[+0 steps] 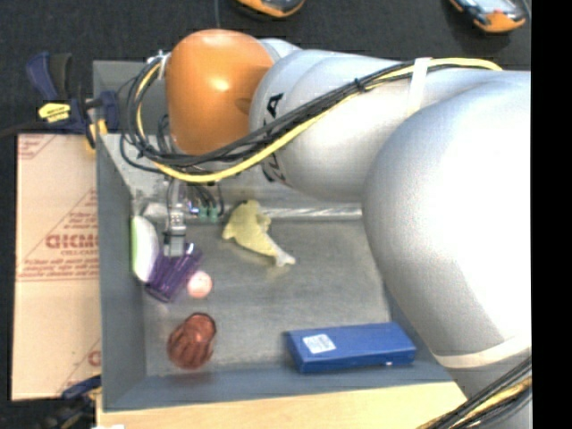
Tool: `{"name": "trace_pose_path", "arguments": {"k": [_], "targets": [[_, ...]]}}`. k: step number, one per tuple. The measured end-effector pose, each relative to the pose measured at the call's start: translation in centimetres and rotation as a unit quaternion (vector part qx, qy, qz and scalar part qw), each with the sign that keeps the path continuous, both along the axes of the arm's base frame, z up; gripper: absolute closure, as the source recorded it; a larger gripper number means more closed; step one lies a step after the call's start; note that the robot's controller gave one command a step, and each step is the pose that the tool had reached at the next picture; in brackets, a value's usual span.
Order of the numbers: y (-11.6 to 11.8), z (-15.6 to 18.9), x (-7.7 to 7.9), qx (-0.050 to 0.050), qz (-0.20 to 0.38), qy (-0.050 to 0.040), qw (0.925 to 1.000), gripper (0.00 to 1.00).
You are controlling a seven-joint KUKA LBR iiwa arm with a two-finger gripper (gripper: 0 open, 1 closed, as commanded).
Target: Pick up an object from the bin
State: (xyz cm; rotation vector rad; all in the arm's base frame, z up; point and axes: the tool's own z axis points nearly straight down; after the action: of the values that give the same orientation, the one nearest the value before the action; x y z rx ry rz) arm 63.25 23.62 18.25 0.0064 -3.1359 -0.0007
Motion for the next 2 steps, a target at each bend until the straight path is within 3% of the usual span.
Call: {"name": "trace_pose_path", "arguments": {"k": [1,2], "targets": [[-0.1,0.6,0.2,0.001,-0.002,-0.0041,1.0000,0.00],[-0.6,-5.6,-1.0,0.001,0.121,-0.0069,0.9926,0.00]]}}
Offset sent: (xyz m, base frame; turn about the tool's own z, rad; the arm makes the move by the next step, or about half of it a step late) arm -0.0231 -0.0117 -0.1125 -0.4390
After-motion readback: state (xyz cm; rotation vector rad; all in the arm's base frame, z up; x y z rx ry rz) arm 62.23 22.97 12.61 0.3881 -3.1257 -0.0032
